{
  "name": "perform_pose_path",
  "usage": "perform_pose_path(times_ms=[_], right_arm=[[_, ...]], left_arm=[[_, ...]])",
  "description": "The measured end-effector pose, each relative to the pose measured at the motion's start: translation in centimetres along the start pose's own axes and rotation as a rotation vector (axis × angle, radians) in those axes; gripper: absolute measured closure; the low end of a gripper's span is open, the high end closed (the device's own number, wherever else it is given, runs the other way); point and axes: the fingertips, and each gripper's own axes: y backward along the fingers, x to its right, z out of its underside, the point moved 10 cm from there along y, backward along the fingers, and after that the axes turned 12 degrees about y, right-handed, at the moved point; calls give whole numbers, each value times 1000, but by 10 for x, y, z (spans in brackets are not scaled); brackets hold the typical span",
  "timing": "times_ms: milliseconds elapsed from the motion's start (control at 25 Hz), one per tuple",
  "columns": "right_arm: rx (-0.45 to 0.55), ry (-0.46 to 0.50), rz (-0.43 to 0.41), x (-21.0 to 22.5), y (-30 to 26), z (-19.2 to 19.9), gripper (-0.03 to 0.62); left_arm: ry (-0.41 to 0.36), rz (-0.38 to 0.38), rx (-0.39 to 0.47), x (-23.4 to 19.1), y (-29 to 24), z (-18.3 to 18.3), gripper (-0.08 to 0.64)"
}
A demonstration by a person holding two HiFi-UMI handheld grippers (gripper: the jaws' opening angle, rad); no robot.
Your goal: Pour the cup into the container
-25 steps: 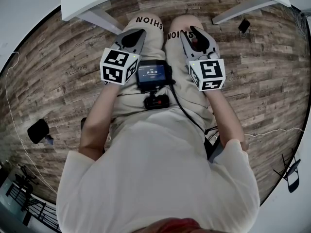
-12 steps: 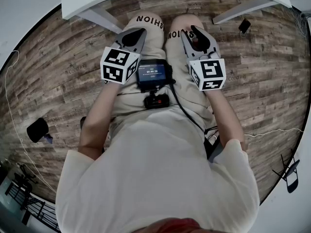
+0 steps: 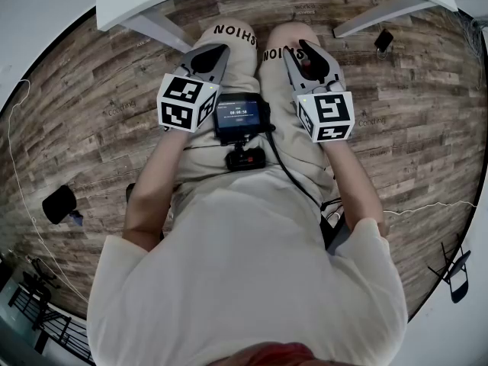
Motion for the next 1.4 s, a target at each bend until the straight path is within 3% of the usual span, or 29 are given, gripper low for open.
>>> perform_pose_path(times_ms=[1400], right_arm=[[4,-20,-9,1,2,-3,459]], left_arm=[[2,8,4,1,2,-1,549]])
